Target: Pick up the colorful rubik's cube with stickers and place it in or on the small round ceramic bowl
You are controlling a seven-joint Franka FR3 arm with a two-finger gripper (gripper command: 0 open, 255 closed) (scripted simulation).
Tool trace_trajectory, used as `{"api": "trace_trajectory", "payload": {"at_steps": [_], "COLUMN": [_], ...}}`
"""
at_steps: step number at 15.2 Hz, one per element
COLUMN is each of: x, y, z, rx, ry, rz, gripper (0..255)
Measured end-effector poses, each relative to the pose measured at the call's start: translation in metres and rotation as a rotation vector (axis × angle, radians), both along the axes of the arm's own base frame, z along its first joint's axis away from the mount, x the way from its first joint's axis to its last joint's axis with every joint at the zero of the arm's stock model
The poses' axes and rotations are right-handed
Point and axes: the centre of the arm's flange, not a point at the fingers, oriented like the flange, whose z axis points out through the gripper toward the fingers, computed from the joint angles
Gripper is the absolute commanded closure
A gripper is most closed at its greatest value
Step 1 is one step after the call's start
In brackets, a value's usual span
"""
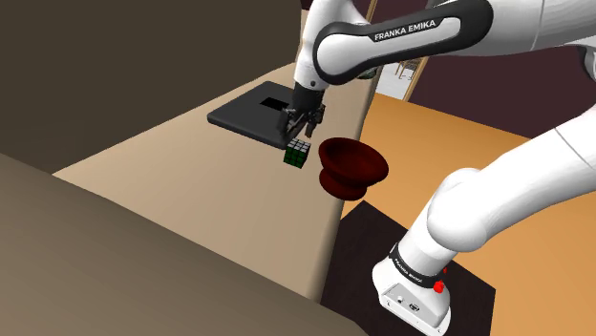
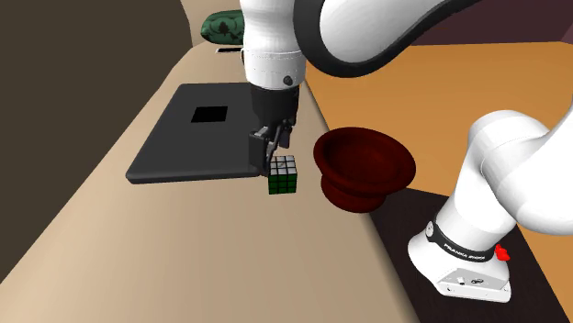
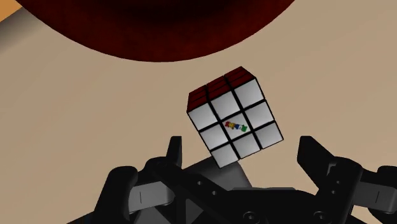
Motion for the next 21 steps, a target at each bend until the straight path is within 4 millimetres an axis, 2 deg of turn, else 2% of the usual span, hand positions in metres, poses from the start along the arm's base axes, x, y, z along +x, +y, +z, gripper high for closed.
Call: {"api": "trace_trajectory", "payload": {"at_steps": [7, 13, 14, 21], "x": [0.005, 0.005, 0.005, 0.005], "y": [0.002, 0.002, 0.002, 0.002], "z": [-0.038, -0.041, -0.041, -0.041], "rx": [0.000, 0.000, 0.000, 0.000], "ry": [0.001, 0.000, 0.000, 0.000], "rz": [0.001, 0.001, 0.001, 0.002], "gripper": [0, 0, 255, 255]}}
